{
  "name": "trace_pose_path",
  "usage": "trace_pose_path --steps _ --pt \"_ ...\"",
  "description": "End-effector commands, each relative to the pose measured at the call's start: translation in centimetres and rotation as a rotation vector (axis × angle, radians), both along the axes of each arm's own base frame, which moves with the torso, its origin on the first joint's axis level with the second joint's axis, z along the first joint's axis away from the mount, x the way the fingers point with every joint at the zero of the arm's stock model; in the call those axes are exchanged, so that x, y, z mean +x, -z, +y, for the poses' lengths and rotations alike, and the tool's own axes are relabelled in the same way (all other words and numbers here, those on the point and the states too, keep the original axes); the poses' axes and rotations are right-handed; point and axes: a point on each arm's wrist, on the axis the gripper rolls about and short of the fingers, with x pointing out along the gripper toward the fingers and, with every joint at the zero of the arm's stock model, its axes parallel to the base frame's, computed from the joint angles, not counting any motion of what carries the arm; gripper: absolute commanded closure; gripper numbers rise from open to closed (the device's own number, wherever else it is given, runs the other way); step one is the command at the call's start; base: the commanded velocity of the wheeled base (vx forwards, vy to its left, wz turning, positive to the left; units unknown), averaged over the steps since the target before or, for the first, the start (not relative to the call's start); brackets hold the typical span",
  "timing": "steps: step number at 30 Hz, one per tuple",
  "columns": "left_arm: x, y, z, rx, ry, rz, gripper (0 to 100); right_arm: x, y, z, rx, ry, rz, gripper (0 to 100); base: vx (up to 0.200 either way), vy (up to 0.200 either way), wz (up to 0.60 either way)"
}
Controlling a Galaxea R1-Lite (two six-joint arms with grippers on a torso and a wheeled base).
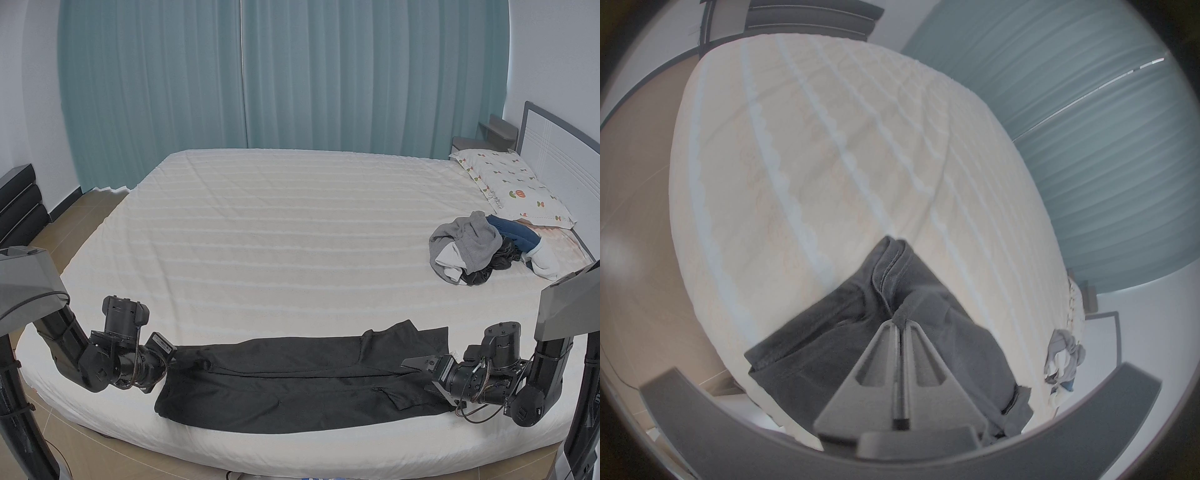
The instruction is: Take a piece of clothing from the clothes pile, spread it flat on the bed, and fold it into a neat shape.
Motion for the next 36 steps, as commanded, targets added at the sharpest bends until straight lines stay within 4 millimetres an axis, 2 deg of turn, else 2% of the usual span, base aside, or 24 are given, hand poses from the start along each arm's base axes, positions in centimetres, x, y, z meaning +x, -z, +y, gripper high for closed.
trace_pose_path --steps 1,5,11,15,20,26,36 --pt "-0.2 -1.7 0.7 -0.008 -0.019 -0.066 100 0.3 0.0 -0.1 0.003 0.013 -0.003 0 0.000 0.000 0.00" --pt "-0.5 -2.7 0.7 -0.011 -0.016 -0.095 100 0.9 0.0 -0.5 0.005 0.035 -0.007 0 0.000 0.000 0.00" --pt "-0.5 -2.2 0.7 -0.006 -0.014 -0.077 100 0.9 0.1 -0.6 0.004 0.040 -0.001 0 0.000 0.000 0.00" --pt "-0.5 -2.9 1.3 -0.001 -0.029 -0.104 100 1.4 0.1 -1.0 0.003 0.057 0.010 0 0.000 0.000 0.00" --pt "-0.3 -3.1 1.7 -0.009 -0.038 -0.128 100 2.9 0.5 -0.9 -0.040 0.135 0.090 0 0.000 0.000 0.00" --pt "-0.2 -3.1 1.7 -0.015 -0.047 -0.183 100 4.5 -0.8 -0.4 0.045 0.218 0.069 0 0.000 0.000 0.00" --pt "-0.3 -3.2 1.8 -0.014 -0.053 -0.210 100 4.8 -0.9 -0.3 0.001 0.274 0.045 0 0.000 0.000 0.00"
